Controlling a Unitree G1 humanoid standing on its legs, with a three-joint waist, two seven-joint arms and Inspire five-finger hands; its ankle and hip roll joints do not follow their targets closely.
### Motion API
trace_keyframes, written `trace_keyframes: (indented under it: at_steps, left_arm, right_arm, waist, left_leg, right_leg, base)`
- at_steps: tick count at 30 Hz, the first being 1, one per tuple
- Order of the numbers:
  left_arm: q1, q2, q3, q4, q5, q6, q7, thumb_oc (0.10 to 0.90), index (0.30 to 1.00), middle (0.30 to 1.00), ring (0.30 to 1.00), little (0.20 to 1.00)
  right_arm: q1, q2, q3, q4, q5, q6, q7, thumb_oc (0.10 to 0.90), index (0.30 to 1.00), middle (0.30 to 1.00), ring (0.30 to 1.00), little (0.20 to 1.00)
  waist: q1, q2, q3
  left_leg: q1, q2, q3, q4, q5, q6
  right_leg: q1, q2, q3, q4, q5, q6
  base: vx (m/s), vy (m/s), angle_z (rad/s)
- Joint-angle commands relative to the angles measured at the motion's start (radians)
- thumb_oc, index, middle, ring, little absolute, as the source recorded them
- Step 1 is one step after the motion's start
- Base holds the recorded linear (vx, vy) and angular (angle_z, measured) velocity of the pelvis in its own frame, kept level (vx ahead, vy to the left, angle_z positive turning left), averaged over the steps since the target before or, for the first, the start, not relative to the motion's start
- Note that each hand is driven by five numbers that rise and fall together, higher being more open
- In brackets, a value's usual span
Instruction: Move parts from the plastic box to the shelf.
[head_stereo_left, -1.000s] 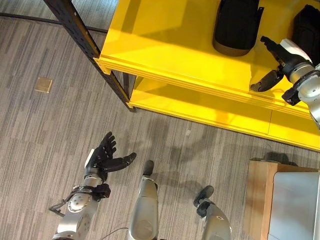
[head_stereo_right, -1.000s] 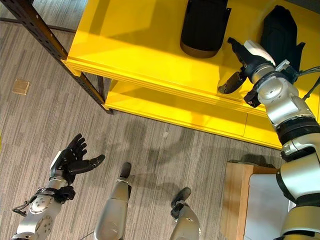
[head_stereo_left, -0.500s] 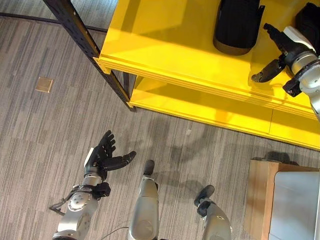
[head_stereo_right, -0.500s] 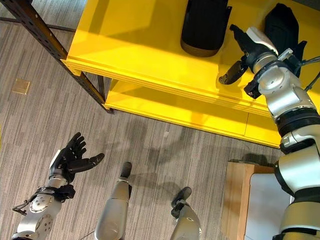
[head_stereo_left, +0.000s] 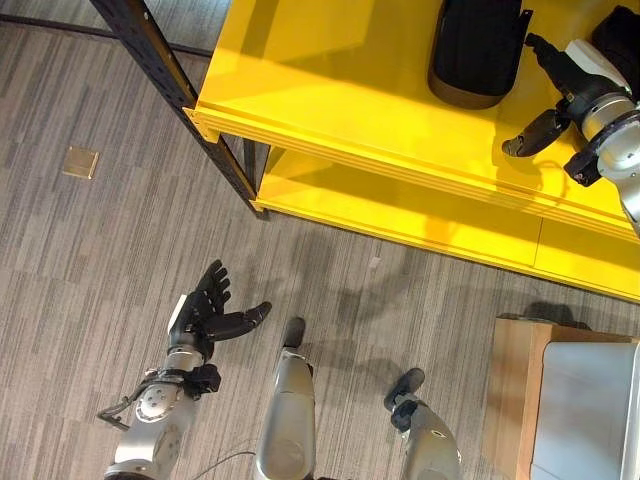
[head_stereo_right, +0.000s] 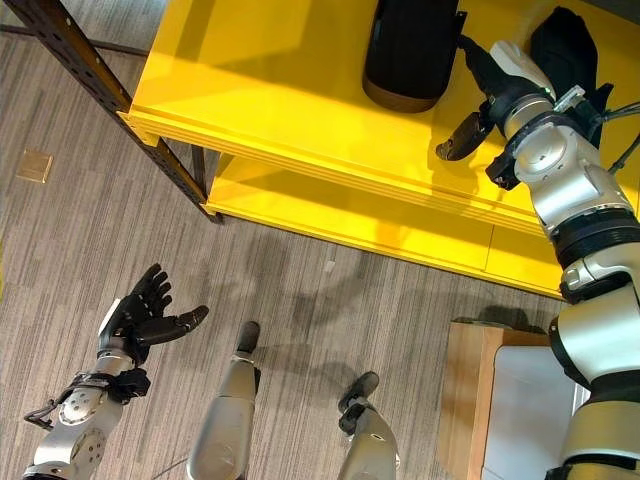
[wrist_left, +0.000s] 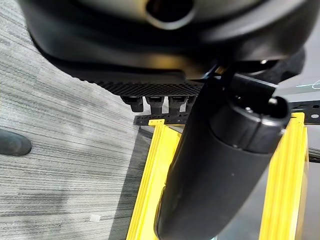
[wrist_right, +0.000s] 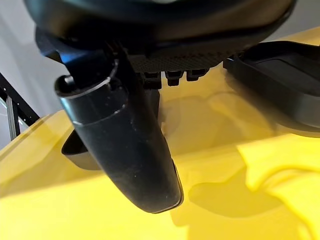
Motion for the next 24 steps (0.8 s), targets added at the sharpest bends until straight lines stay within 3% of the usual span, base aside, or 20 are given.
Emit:
trace_keyframes:
  at_steps: [1,24]
  left_arm:
    - [0.016,0.053,0.051,-0.097,-0.017,-0.101,0.006,0.9,1.0,1.0,1.0,1.0]
    - [0.018,0.057,0.068,-0.091,-0.021,-0.103,0.02,0.9,1.0,1.0,1.0,1.0]
  right_arm:
    - [-0.193,-0.018,0.027,-0.026,-0.02,-0.031,-0.068,0.9,1.0,1.0,1.0,1.0]
    - [-0.22,0.029,0.054,0.001,-0.043,-0.025,-0.073,0.9,1.0,1.0,1.0,1.0]
  waist:
    - [0.002,-0.033,-0.03]
    - [0.025,-0.048,-0.016]
  left_leg:
    - [-0.043,-0.014,0.001,-0.02,0.007,0.049]
    - [-0.061,-0.02,-0.014,-0.031,0.016,0.048]
  right_leg:
    - [0.128,0.043,0.076,0.086,-0.096,0.012]
    - [0.129,0.055,0.062,0.07,-0.095,0.011]
  base:
    - [0.0,0.0,0.0]
    - [0.0,0.0,0.0]
